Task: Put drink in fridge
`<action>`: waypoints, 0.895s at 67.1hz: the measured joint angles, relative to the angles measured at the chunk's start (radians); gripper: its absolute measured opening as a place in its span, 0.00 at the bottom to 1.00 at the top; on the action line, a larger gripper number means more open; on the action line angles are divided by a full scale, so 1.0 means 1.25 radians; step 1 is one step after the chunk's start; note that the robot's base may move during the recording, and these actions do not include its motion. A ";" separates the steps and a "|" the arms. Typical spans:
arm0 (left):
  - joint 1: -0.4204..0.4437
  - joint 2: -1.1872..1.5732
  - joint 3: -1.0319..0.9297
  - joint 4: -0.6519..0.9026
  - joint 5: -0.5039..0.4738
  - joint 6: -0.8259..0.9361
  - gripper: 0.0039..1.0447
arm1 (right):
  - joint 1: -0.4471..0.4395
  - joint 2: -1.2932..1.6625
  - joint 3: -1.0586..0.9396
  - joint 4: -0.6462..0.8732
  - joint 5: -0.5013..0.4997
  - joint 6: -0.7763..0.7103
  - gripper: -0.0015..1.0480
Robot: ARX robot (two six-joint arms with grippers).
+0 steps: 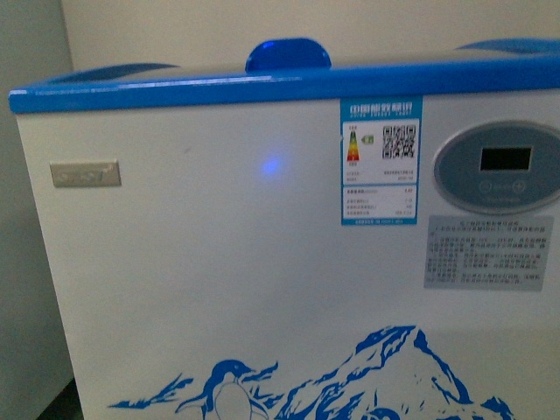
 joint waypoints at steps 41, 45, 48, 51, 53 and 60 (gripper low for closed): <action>0.000 0.000 0.000 0.000 0.001 0.000 0.92 | 0.000 -0.001 0.000 0.000 0.000 0.000 0.40; 0.000 0.000 0.000 0.000 0.000 0.000 0.92 | 0.000 -0.001 0.000 0.000 0.000 0.000 0.40; 0.000 0.000 0.000 0.000 0.000 0.000 0.92 | 0.000 -0.001 0.000 0.000 0.000 0.000 0.40; 0.000 0.000 0.000 0.000 0.000 0.000 0.92 | 0.000 -0.001 0.000 0.000 0.000 0.000 0.40; 0.000 0.000 0.000 0.000 0.001 0.000 0.92 | 0.000 -0.001 0.000 0.000 0.000 0.000 0.40; 0.000 0.000 0.000 0.000 0.000 0.000 0.92 | 0.000 -0.001 0.000 0.000 0.000 0.000 0.40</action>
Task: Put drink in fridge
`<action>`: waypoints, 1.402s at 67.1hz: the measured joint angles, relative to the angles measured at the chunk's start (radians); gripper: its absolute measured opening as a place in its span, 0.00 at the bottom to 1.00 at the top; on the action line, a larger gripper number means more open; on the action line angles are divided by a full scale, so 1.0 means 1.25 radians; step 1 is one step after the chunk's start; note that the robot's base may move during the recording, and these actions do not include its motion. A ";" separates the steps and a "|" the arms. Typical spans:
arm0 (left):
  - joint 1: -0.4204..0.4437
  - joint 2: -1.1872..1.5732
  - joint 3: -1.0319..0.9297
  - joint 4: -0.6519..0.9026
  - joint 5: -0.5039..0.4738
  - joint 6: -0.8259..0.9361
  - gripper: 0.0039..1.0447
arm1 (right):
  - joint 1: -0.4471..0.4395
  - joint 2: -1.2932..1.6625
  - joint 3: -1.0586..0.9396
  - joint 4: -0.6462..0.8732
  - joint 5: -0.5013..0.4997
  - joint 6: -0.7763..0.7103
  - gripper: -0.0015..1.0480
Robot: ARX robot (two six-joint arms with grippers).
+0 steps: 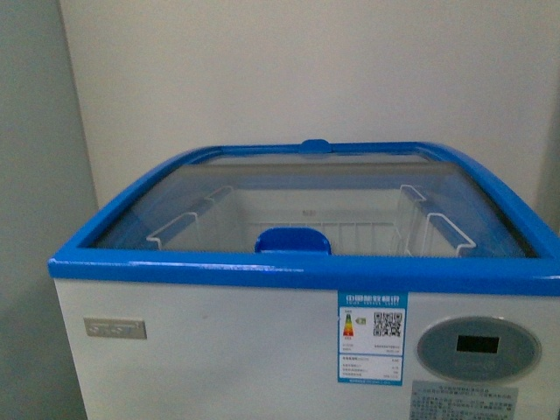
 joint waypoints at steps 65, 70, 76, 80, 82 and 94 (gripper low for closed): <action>-0.257 1.396 0.915 0.210 0.407 0.718 0.92 | 0.000 0.000 0.000 0.000 0.000 0.000 0.40; -0.264 1.433 0.959 0.169 0.408 0.784 0.92 | 0.000 0.000 0.000 0.000 0.000 0.000 0.40; -0.265 1.477 1.006 0.147 0.404 0.840 0.92 | 0.000 0.000 0.000 0.000 0.000 0.000 0.40; -0.264 1.521 1.050 0.138 0.394 0.873 0.92 | 0.000 0.000 0.000 0.000 0.000 0.000 0.40; -0.263 1.538 1.068 0.133 0.389 0.879 0.92 | 0.000 0.000 0.000 0.000 0.000 0.000 0.40; -0.259 1.602 1.140 0.118 0.371 0.907 0.92 | 0.000 0.000 0.000 0.000 0.000 0.000 0.40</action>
